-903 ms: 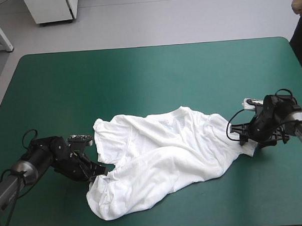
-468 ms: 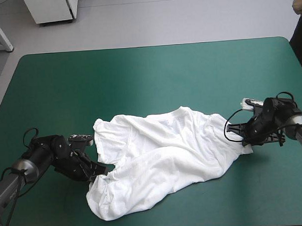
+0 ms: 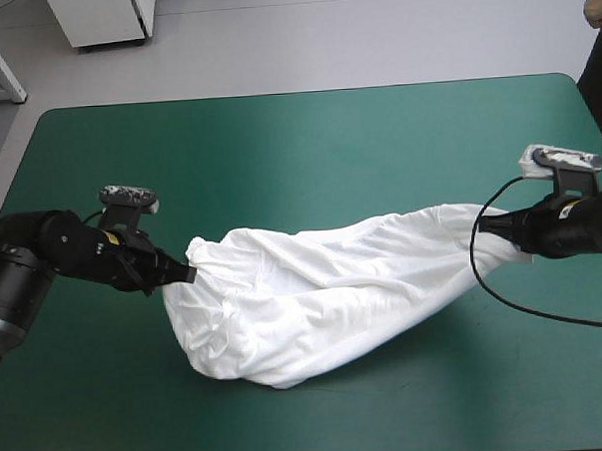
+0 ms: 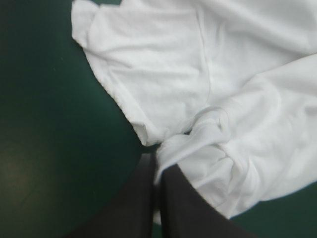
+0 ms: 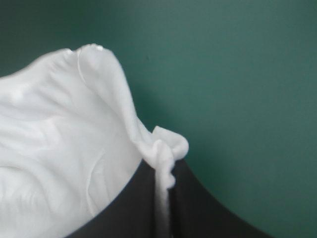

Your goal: Fold the cloth

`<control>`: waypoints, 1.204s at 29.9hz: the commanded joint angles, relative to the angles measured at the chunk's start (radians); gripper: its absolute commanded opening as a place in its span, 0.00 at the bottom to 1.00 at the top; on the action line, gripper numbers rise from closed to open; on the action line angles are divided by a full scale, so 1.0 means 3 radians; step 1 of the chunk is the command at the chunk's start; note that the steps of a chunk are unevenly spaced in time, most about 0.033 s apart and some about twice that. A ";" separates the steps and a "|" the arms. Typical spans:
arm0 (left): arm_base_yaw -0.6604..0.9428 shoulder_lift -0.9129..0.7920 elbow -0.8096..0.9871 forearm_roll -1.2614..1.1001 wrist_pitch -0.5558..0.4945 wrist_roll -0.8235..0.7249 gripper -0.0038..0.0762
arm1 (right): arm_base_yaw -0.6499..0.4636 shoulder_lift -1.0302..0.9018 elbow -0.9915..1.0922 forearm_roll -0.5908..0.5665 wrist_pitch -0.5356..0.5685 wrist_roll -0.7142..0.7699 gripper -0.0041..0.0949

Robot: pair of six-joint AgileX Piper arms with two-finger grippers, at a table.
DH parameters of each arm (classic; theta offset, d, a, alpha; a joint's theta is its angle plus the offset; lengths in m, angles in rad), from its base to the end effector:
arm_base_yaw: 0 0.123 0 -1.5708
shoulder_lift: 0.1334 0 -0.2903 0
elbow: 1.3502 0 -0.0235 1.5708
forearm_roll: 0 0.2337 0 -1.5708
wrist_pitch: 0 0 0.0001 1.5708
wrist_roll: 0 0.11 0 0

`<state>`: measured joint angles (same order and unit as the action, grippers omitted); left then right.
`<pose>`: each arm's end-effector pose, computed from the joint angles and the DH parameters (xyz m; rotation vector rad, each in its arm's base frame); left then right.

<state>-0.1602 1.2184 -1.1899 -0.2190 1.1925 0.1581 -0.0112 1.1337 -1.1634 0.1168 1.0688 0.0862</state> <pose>0.2089 -0.0563 0.3463 0.3788 2.6641 -0.2998 0.2063 0.0089 0.3616 0.1524 2.5176 0.1821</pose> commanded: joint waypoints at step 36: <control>-0.0020 -0.0093 -0.3657 -0.0226 0.0325 -0.0184 0.04 | 0.0014 -0.0255 -0.3381 0.0318 0.0603 -0.0194 0.02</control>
<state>-0.1602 1.1876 -2.3463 -0.2913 1.2501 0.1191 -0.0082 1.0695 -2.2548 0.2243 1.2491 0.0175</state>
